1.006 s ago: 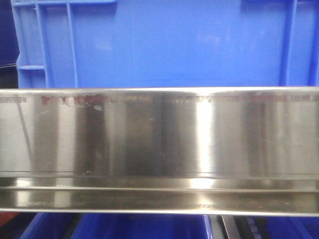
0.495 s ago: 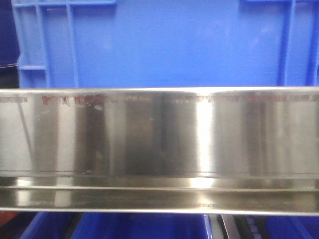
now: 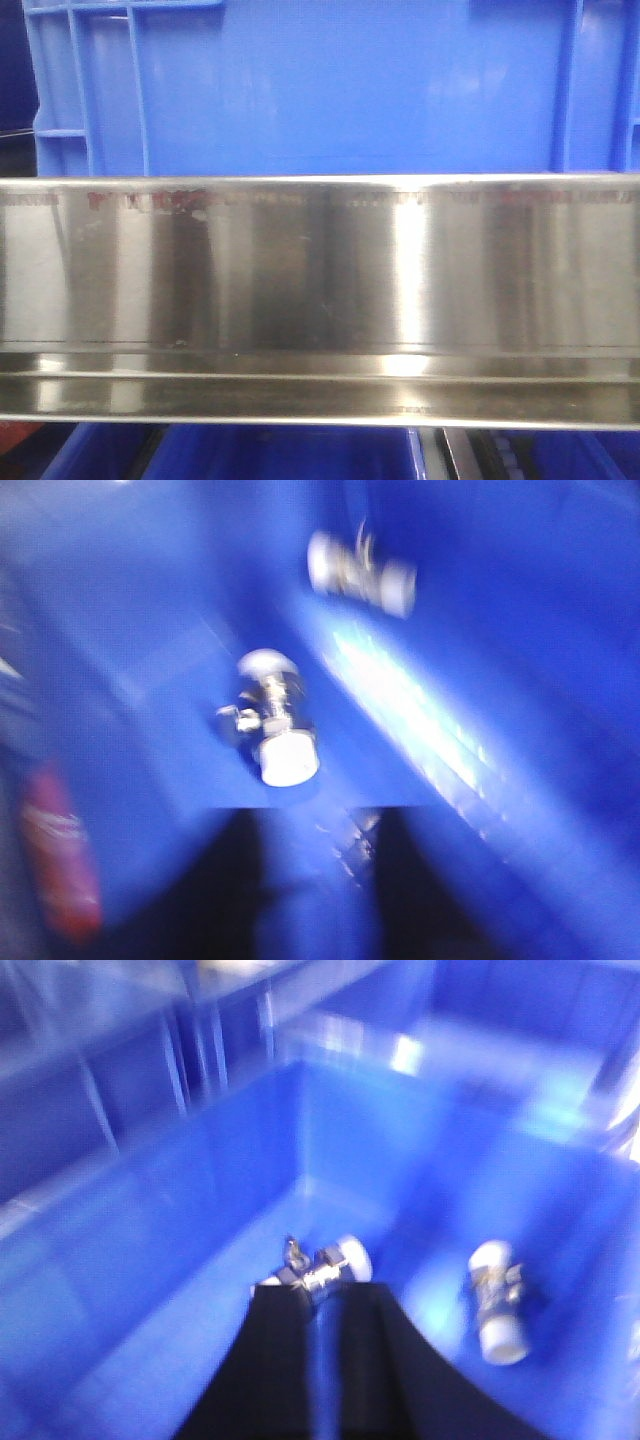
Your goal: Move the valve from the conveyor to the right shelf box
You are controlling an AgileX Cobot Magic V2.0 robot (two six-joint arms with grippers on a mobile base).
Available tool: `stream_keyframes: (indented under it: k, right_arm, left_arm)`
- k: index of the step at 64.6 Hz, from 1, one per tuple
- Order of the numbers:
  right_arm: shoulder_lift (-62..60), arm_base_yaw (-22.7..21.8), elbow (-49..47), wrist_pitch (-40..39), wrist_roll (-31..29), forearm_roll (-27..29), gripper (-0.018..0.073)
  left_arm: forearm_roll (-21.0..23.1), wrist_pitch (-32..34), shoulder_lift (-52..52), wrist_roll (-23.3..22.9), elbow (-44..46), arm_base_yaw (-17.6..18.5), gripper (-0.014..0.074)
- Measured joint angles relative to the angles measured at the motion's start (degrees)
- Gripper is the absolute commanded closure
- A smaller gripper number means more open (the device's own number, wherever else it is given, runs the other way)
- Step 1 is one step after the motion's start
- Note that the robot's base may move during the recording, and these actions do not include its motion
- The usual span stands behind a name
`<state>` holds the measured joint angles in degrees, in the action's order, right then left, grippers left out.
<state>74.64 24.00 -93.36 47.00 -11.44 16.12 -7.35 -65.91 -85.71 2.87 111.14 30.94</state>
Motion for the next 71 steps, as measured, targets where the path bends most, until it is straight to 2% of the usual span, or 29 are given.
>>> stream_keyframes:
  k: [13,26,36,50,61,71]
  right_arm:
    - [-12.2,-1.8,11.0,-4.6,-0.1,-2.5,0.0713]
    - [-25.2,-4.5,26.3,-13.2,-0.1,-3.3,0.0713]
    - [-35.8,-4.9,39.0,-17.3,-0.1,-3.3,0.0713]
    - [-46.7,-4.9,51.9,-20.9,-0.1,-3.5,0.0713]
    - [-53.9,-4.9,59.8,-23.5,-0.1,-3.6,0.0713]
    - [-57.1,-4.9,63.5,-24.3,-0.1,-3.7,0.0713]
  left_arm:
    - [-6.4,1.8,8.3,-5.2,-4.8,0.0,0.0707]
    - [-10.2,11.0,20.2,-11.4,-19.2,0.0,0.0707]
    - [-10.4,21.0,32.1,-14.0,-34.4,0.0,0.0707]
    - [-10.0,35.6,47.9,-14.5,-54.6,0.0,0.0707]
    - [-8.2,43.1,58.0,-14.7,-68.2,0.0,0.0707]
    - [-7.5,48.9,63.4,-14.7,-76.2,0.0,0.0707]
